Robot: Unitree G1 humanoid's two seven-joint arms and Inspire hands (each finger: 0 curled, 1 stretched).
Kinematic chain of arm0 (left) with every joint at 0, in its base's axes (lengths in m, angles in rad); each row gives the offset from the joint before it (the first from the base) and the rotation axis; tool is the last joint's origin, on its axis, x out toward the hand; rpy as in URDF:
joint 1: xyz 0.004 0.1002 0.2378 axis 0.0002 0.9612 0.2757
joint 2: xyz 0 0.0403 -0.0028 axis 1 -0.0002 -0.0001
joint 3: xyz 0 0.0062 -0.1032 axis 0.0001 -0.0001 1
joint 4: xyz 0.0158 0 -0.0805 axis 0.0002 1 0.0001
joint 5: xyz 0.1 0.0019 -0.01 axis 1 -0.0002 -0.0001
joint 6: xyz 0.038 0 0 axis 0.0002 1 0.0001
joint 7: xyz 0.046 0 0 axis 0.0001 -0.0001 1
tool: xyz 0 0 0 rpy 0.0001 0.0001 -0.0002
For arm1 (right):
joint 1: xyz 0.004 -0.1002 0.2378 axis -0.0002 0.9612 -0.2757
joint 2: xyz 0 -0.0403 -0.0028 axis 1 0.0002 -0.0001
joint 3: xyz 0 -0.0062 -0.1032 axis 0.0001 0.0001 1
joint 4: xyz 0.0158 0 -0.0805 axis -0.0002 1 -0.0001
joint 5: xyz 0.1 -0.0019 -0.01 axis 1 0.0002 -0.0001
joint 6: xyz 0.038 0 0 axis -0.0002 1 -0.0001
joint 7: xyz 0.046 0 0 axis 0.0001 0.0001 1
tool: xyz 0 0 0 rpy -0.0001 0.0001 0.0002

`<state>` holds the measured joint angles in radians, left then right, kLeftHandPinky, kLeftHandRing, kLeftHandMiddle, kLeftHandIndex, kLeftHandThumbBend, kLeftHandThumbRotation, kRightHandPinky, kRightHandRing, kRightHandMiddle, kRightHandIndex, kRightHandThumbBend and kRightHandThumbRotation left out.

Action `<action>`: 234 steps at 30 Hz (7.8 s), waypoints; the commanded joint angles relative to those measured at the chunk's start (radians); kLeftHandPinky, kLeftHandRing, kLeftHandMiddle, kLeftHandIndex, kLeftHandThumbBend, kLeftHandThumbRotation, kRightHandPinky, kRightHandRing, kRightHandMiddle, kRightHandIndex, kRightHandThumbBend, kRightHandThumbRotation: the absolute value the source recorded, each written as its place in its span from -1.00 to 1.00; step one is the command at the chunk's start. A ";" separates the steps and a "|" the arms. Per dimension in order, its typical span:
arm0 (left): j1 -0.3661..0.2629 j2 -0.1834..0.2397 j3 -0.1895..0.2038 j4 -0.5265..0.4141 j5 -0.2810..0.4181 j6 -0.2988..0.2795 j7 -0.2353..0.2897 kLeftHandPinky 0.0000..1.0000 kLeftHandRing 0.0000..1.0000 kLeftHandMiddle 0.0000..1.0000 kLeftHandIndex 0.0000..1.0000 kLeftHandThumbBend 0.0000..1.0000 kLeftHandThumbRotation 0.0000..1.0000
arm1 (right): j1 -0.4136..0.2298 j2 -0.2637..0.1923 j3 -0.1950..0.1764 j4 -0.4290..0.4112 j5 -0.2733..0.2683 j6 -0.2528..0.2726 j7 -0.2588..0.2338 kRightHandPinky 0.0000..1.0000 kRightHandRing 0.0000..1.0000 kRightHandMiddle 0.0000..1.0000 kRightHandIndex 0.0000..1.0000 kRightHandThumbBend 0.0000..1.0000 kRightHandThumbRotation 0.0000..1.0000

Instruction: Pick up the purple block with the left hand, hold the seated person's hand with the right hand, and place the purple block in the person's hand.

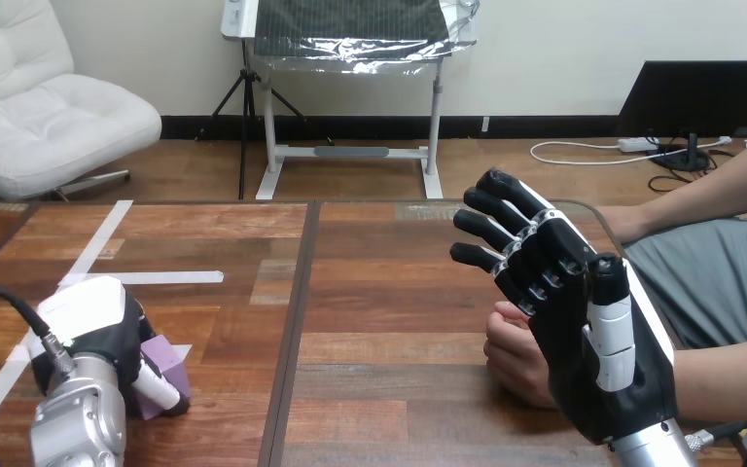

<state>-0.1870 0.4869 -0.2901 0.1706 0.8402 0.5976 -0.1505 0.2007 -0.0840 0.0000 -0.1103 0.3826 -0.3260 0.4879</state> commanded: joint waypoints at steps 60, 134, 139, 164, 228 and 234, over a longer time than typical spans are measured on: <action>0.012 -0.020 0.109 -0.645 0.018 0.119 -0.178 -0.71 -0.58 -0.38 -0.10 0.49 -1.00 | -0.440 -0.466 -0.177 0.481 -0.453 -0.349 -0.130 0.67 0.80 0.85 0.86 0.86 0.71; 0.023 -0.059 0.126 -0.758 0.066 0.159 -0.267 -0.79 -0.66 -0.46 -0.11 0.51 -1.00 | -0.532 -0.884 0.039 0.665 -0.845 -0.269 0.006 0.89 0.86 0.89 0.90 1.00 0.03; 0.026 -0.063 0.128 -0.757 0.063 0.154 -0.264 -0.80 -0.67 -0.47 -0.11 0.50 -1.00 | -0.539 -0.886 0.062 0.676 -0.858 -0.281 0.006 0.90 0.85 0.88 0.90 1.00 0.02; 0.027 -0.065 0.131 -0.755 0.060 0.148 -0.266 -0.77 -0.62 -0.41 -0.12 0.48 -1.00 | -0.545 -0.861 0.153 0.757 -0.945 -0.329 -0.066 0.83 0.78 0.82 0.84 1.00 -0.16; 0.027 -0.064 0.139 -0.751 0.037 0.139 -0.275 -0.72 -0.58 -0.39 -0.12 0.48 -1.00 | -0.537 -0.707 0.368 0.827 -1.179 -0.176 -0.444 0.06 0.34 0.41 0.46 0.62 -0.59; 0.029 -0.064 0.141 -0.754 0.035 0.139 -0.275 -0.72 -0.58 -0.38 -0.12 0.47 -1.00 | -0.541 -0.690 0.384 0.835 -1.187 -0.171 -0.464 -0.02 0.29 0.36 0.42 0.57 -0.55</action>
<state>-0.1254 0.4208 -0.1775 -0.5600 0.8731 0.7525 -0.4328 -0.3440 -0.8610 0.3193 0.6885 -0.7902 -0.4929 0.0241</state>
